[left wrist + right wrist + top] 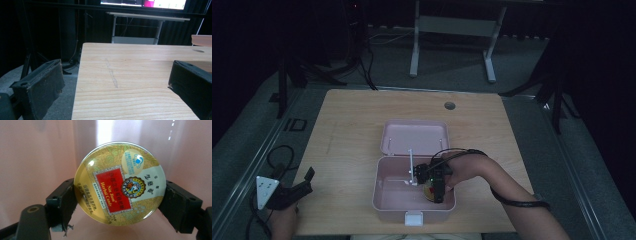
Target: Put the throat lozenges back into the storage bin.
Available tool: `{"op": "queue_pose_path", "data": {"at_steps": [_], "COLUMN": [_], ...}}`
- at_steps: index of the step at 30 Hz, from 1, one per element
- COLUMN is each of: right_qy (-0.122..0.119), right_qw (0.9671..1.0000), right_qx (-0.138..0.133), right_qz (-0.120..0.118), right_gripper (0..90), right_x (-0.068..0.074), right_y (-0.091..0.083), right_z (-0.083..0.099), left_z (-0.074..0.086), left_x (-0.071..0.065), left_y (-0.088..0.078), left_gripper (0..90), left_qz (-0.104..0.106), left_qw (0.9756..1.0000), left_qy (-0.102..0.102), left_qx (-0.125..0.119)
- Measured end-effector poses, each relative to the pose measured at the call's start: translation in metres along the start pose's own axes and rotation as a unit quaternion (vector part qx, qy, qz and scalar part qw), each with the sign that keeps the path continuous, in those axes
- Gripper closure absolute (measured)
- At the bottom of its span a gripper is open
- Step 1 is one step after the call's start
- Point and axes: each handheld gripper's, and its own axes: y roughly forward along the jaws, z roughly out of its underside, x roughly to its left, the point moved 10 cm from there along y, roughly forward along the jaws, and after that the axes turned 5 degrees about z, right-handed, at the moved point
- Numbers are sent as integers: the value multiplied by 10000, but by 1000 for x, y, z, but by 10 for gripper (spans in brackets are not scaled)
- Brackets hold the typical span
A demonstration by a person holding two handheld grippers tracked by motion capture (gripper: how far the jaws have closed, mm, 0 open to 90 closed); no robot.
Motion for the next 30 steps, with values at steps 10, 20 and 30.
{"op": "queue_pose_path", "data": {"at_steps": [10, 20, 30], "right_qy": [-9, -99, 34], "right_qw": [9998, 9989, 9992], "right_qx": [194, 466, 389], "right_qz": [58, -40, -55], "right_gripper": [200, 198, 158], "right_x": [-2, 3, 1], "right_y": [24, 46, 45], "right_z": [-3, -4, -4], "left_z": [0, 0, 0], "left_x": [0, -1, -1], "left_y": [0, 0, 0], "left_gripper": [4, 4, 4], "left_qz": [-1, 9, 3], "left_qw": [10000, 10000, 10000], "left_qy": [5, 23, 27], "left_qx": [0, 12, 15]}}
